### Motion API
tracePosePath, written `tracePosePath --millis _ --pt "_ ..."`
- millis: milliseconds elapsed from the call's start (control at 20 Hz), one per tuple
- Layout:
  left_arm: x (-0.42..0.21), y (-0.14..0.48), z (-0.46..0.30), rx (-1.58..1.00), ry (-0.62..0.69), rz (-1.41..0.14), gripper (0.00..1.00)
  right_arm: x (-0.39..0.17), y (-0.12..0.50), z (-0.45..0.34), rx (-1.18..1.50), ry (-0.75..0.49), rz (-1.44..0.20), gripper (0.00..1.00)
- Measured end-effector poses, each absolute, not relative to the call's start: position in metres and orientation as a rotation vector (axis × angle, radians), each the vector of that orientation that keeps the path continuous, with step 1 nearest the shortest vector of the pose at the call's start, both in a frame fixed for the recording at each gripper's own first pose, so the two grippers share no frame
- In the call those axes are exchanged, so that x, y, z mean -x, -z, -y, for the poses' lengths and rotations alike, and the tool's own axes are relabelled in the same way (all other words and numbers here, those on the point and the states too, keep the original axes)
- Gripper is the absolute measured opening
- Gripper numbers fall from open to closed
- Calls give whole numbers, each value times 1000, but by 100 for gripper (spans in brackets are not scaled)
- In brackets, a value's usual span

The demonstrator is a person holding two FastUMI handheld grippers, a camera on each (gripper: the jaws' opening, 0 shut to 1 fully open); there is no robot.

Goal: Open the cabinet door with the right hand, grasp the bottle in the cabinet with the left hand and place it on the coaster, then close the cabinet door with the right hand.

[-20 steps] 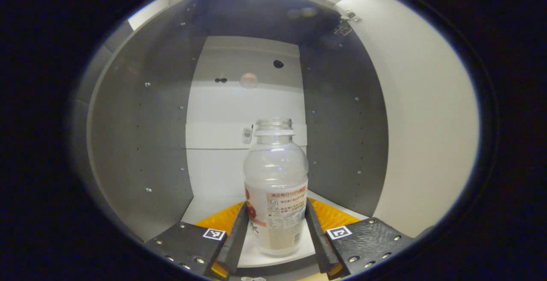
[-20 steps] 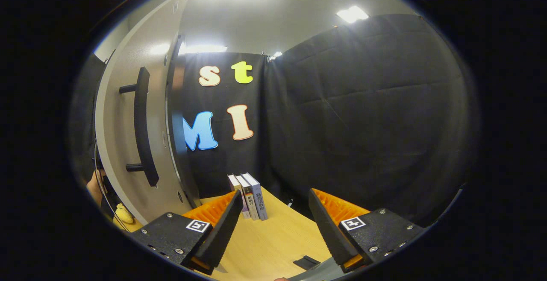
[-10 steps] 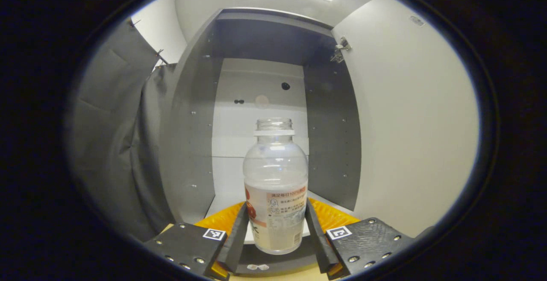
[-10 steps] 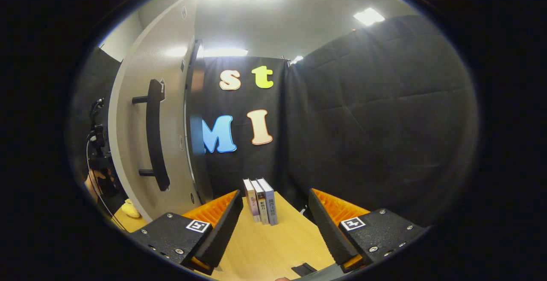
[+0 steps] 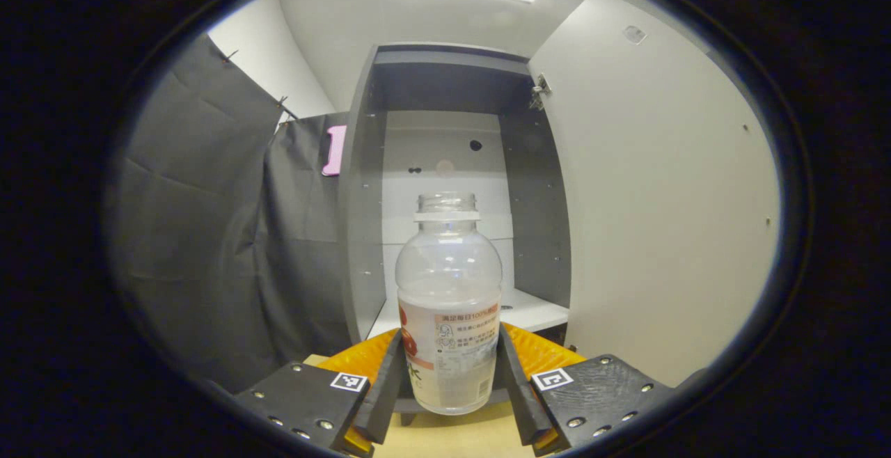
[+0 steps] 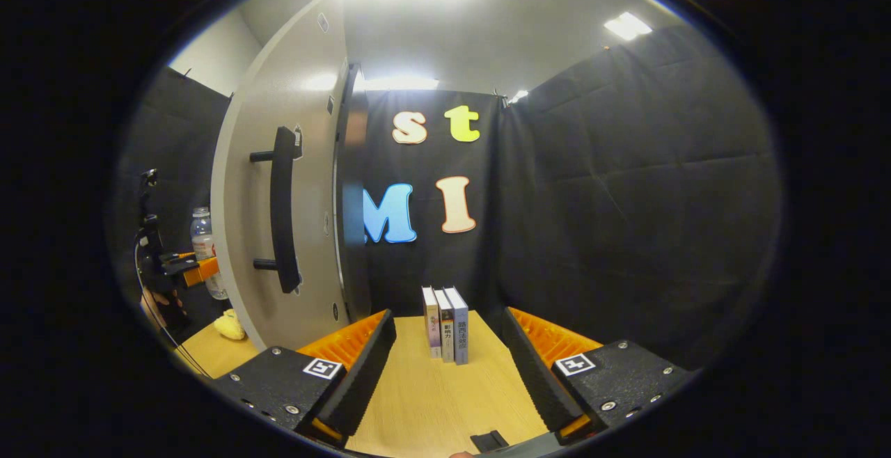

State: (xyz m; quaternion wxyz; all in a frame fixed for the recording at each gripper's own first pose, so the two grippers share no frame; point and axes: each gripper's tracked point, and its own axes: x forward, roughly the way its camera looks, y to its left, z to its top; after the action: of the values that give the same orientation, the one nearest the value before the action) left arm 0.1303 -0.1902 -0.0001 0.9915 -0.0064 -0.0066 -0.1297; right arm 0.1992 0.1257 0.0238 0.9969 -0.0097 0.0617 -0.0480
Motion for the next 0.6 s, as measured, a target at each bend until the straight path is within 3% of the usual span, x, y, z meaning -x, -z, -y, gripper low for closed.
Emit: tracePosePath --millis 400,500,600 --pt "-51 48 161 17 226 1 70 -188 -8 -140 36 -1 -166 95" --pt "-31 65 158 21 225 -16 75 -186 -7 -143 37 -15 -165 95" --pt "-20 85 158 21 231 -36 70 -186 -5 -145 29 -25 -163 95"
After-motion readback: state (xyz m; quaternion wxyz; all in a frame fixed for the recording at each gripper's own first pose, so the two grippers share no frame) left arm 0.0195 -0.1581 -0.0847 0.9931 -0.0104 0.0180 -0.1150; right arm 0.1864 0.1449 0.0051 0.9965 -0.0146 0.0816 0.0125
